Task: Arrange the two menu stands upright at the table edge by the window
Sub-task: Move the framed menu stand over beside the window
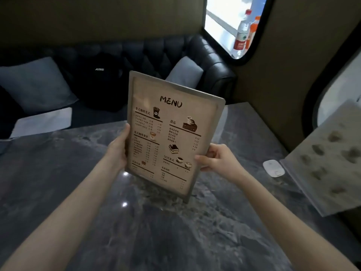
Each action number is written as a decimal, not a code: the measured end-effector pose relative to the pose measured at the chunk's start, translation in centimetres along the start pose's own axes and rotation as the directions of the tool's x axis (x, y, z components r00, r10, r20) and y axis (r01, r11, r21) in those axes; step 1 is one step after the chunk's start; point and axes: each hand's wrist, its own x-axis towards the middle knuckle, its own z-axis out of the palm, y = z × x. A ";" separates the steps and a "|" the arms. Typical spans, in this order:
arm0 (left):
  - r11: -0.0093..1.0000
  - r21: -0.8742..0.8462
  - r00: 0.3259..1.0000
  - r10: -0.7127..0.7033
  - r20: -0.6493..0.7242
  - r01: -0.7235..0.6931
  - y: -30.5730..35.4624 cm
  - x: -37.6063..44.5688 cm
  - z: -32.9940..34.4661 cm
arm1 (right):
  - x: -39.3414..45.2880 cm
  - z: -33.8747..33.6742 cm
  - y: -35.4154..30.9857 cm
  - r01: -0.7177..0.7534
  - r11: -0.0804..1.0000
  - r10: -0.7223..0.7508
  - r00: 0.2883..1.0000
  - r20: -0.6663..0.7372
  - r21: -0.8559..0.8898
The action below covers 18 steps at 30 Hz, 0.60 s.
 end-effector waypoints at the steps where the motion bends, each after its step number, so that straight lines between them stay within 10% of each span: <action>1: 1.000 0.008 1.000 -0.002 0.008 0.002 -0.2 0.2 1.8 | -0.1 -1.7 0.2 0.005 1.000 -0.006 1.000 -0.016 -0.010; 18: 0.999 0.014 0.980 0.036 0.195 -0.040 -4.1 5.3 25.3 | -0.9 -21.9 4.4 -0.072 0.993 0.047 0.969 -0.242 -0.093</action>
